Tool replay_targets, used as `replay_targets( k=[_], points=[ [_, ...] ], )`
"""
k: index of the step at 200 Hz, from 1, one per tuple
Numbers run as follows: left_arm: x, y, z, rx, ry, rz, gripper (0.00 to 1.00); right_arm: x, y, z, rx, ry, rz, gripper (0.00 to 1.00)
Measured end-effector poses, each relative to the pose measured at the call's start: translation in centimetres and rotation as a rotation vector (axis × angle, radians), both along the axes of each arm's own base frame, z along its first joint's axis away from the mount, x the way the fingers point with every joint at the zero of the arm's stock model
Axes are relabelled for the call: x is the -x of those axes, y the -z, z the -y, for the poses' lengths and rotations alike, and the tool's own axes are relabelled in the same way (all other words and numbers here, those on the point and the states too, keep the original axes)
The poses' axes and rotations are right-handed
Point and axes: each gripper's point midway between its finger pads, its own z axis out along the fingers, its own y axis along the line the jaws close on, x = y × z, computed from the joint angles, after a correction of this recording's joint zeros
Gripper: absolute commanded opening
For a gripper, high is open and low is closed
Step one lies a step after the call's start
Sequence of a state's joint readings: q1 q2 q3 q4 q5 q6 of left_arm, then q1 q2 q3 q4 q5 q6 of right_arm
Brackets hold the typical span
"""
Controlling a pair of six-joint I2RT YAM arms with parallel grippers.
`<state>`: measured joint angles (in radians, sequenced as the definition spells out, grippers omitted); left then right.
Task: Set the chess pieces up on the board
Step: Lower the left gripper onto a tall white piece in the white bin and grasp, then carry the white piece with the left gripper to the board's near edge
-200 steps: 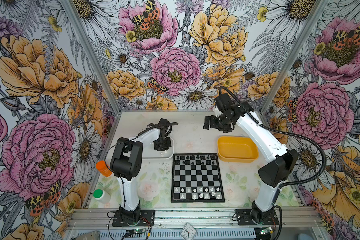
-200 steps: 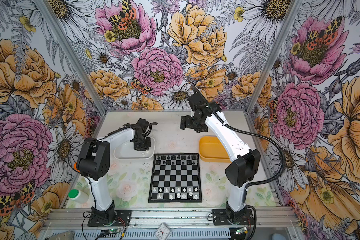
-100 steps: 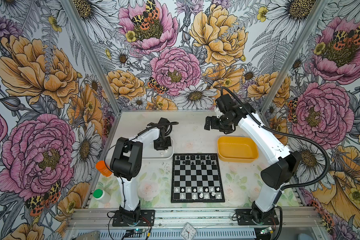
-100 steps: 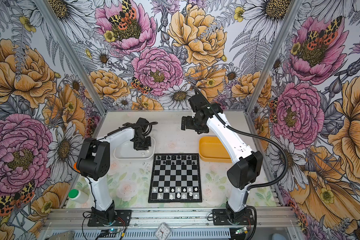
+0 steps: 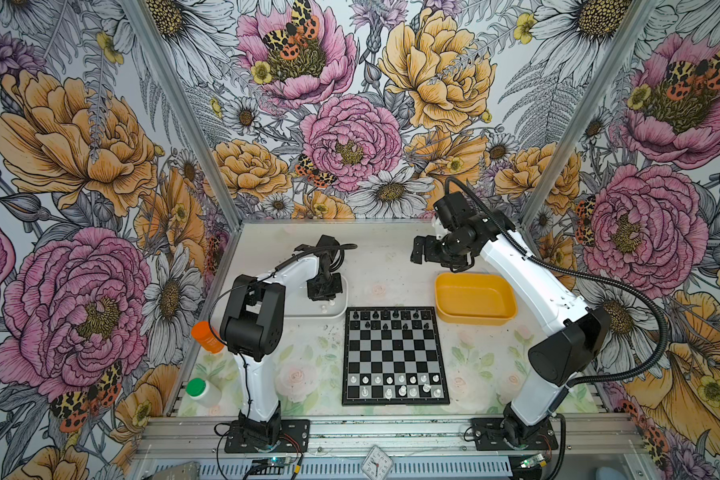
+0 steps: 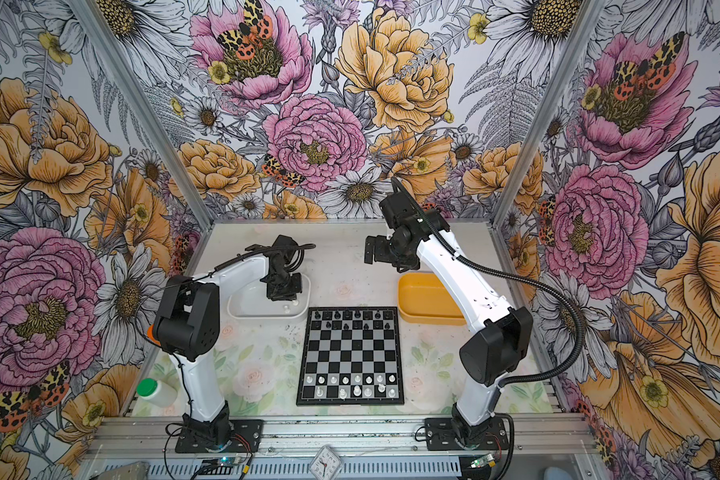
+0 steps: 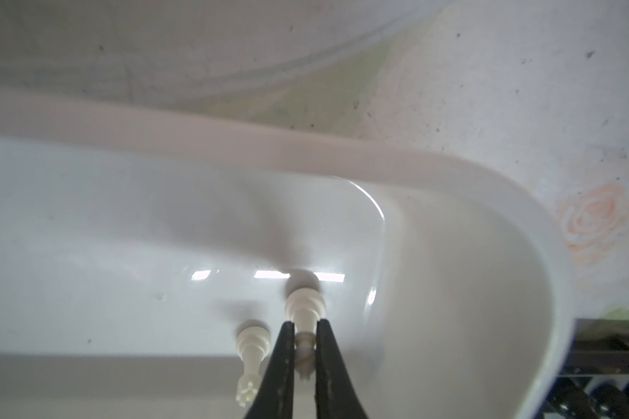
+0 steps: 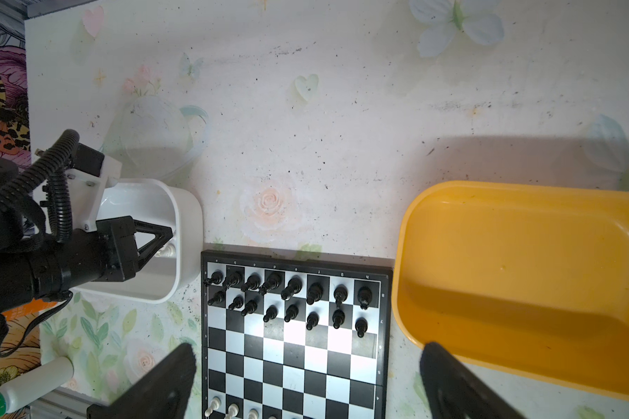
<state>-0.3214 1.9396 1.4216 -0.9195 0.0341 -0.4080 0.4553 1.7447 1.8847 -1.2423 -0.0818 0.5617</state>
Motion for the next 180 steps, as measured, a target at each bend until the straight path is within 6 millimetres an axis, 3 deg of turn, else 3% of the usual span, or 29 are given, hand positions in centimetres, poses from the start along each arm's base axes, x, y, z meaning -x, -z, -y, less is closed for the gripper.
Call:
replay_targets(
  k=[63,106,144,180],
  points=[
    [-0.4,-1.0,0.3,-0.011,0.009,0.014,0.03,0.3,-0.6,0.2,-0.011,0.006,0.015,0.98],
    [-1.1,-2.8,0.6,-0.02,0.034,0.037,0.02,0.4,-0.4,0.2,-0.012,0.016,0.007,0.98],
    [-0.7,-6.0,0.7,-0.037,0.071,0.073,0.02,0.9,0.3,0.5,0.001,0.021,0.001,0.98],
    [1.6,-10.8,1.9,-0.037,0.121,0.146,0.02,2.9,0.2,1.8,0.016,0.029,0.006,0.99]
  ],
)
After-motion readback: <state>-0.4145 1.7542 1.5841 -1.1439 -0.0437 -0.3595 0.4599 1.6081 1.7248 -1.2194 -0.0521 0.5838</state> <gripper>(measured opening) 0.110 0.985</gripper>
